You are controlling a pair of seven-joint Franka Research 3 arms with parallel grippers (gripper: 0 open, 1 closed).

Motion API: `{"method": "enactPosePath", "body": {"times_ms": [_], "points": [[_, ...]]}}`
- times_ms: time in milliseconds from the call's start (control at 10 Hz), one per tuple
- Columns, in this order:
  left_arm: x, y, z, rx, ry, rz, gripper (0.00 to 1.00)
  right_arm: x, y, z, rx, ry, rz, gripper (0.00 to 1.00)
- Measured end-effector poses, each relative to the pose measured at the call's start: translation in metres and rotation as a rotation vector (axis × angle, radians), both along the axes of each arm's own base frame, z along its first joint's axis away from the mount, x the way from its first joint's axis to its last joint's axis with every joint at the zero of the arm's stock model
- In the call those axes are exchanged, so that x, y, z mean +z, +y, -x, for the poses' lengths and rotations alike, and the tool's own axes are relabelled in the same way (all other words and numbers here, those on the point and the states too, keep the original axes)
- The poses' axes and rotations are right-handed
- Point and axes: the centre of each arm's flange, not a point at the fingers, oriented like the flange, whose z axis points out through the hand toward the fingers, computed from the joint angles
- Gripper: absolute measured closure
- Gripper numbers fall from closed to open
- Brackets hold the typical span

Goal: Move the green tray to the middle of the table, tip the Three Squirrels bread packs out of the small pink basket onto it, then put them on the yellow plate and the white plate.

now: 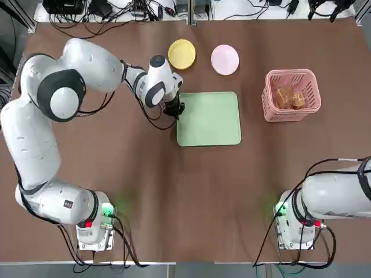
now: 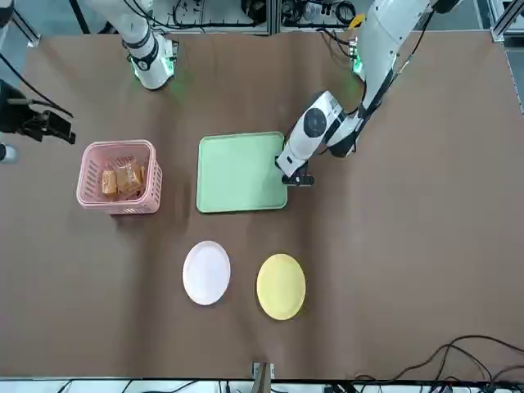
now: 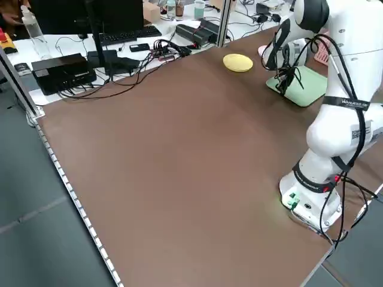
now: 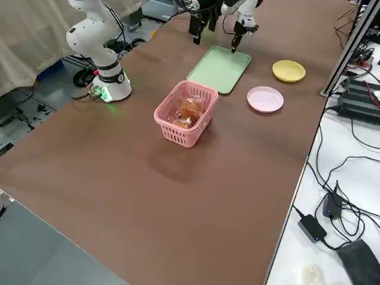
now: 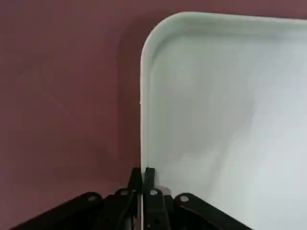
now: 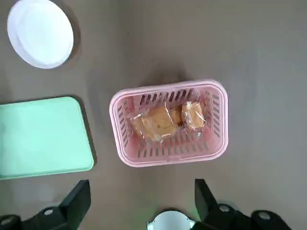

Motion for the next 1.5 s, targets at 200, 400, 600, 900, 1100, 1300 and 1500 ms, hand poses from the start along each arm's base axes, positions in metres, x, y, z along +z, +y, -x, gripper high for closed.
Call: {"method": "enactPosePath", "body": {"times_ms": [200, 400, 600, 900, 1100, 1300, 1500], "points": [[0.003, -0.002, -0.011, 0.01, -0.012, 0.006, 0.81, -0.033, 0.002, 0.004, -0.001, -0.007, 0.002, 0.06], [0.016, 0.007, -0.037, 0.041, -0.019, -0.015, 0.51, -0.083, 0.006, 0.004, 0.001, -0.028, 0.004, 0.06], [0.06, 0.05, -0.103, 0.078, -0.057, -0.087, 0.22, -0.136, 0.02, 0.008, 0.024, -0.047, 0.006, 0.06], [0.16, 0.156, -0.195, 0.084, -0.15, -0.114, 0.0, -0.198, 0.041, 0.022, 0.059, -0.077, 0.008, 0.07], [0.213, 0.209, -0.226, 0.088, -0.247, -0.146, 0.0, -0.227, 0.056, 0.035, 0.088, -0.08, 0.009, 0.09], [0.275, 0.266, -0.242, 0.091, -0.277, -0.177, 0.0, -0.239, 0.074, 0.043, 0.123, -0.079, 0.008, 0.11], [0.316, 0.296, -0.244, 0.122, -0.264, -0.151, 0.0, -0.258, 0.086, 0.055, 0.149, -0.072, 0.009, 0.13]]}}
